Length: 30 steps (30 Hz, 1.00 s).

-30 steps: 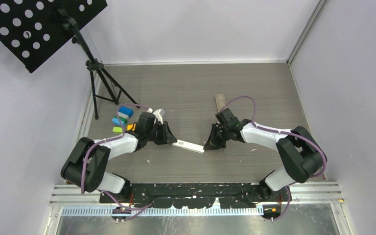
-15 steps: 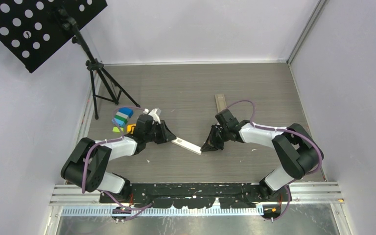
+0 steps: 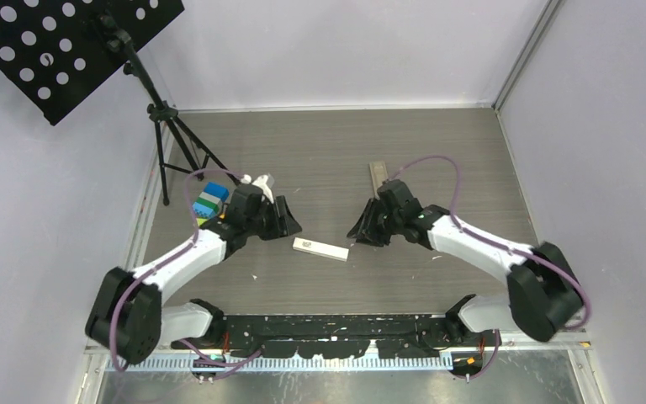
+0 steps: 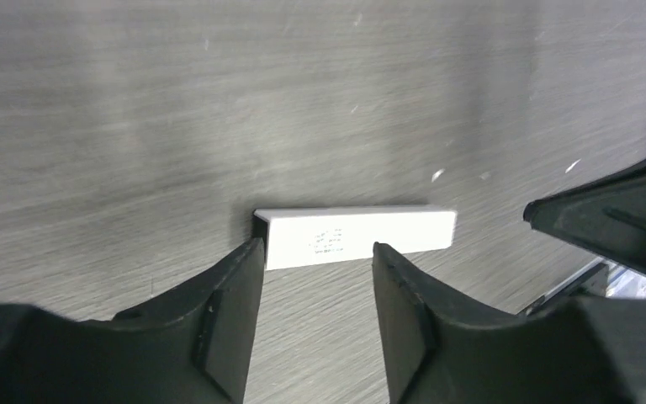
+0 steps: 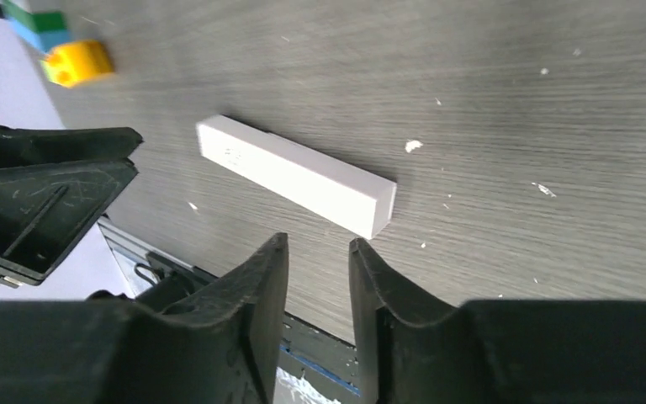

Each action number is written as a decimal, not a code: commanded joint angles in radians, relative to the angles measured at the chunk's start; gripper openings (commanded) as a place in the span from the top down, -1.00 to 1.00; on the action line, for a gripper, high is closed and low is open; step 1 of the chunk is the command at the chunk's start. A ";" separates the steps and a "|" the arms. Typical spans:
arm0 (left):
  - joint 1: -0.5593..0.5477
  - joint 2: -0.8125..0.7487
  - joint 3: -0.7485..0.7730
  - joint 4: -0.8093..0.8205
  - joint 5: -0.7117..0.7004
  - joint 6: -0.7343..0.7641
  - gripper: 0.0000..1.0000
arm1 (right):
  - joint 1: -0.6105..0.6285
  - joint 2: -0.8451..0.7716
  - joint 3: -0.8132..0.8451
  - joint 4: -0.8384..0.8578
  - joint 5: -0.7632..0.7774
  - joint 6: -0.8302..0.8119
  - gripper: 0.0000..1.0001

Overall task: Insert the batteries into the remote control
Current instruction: Load the battery cover into the remote control, then reset both arms

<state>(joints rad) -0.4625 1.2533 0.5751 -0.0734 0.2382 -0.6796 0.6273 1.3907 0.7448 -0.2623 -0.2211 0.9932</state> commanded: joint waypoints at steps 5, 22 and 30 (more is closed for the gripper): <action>0.011 -0.209 0.265 -0.391 -0.179 0.126 -0.81 | 0.000 -0.384 0.113 -0.302 0.304 -0.126 -0.10; 0.012 -0.868 0.359 -0.895 -0.284 0.122 -0.99 | 0.000 -0.951 0.531 -0.950 1.007 -0.264 -0.73; 0.012 -1.068 0.392 -1.018 -0.334 0.087 -0.99 | 0.000 -1.110 0.549 -0.932 1.144 -0.310 -0.77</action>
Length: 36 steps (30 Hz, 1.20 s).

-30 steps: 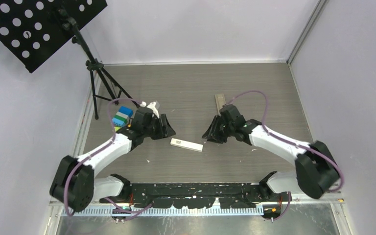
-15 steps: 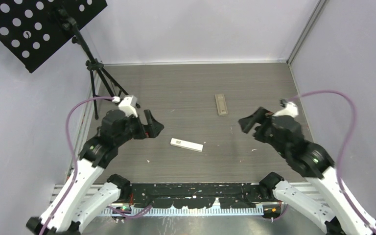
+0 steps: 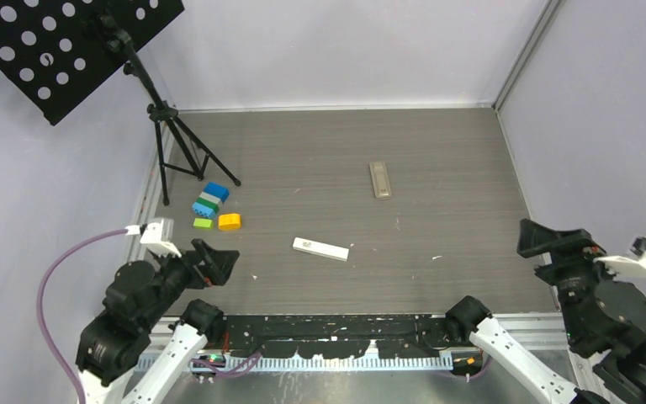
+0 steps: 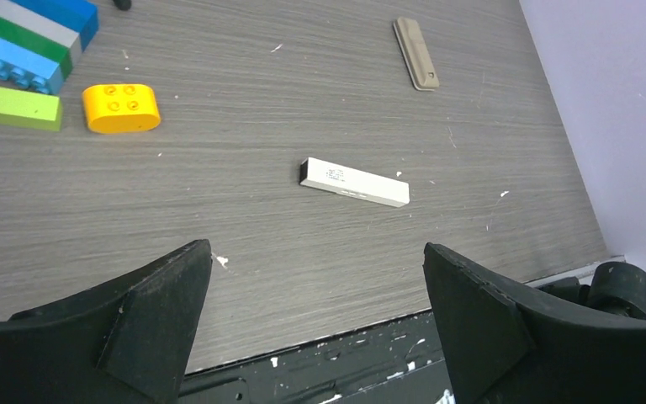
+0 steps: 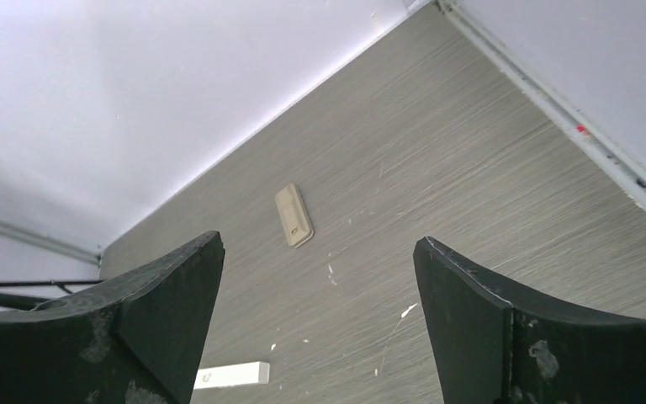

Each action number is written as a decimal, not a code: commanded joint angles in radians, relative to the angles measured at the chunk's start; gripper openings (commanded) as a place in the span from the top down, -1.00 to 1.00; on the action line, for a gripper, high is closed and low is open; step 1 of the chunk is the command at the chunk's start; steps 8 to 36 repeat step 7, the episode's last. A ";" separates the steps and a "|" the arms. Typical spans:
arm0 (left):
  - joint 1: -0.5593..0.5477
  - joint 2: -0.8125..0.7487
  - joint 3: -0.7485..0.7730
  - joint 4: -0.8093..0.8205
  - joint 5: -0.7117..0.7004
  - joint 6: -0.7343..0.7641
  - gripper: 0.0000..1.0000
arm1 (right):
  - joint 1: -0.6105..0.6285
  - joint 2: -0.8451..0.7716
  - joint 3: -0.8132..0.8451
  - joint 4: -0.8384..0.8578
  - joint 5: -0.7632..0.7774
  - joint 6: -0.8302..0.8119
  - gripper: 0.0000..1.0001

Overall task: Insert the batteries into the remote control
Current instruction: Reset both arms

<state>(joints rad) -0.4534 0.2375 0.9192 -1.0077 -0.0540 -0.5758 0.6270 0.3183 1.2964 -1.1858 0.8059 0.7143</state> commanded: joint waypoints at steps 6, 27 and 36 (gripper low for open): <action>0.002 -0.050 0.130 -0.128 -0.071 -0.014 -0.99 | 0.001 -0.059 -0.041 -0.007 0.132 -0.014 -0.79; 0.002 -0.043 0.136 -0.127 -0.072 -0.011 -0.99 | 0.001 -0.058 -0.047 -0.003 0.133 -0.015 -0.79; 0.002 -0.043 0.136 -0.127 -0.072 -0.011 -0.99 | 0.001 -0.058 -0.047 -0.003 0.133 -0.015 -0.79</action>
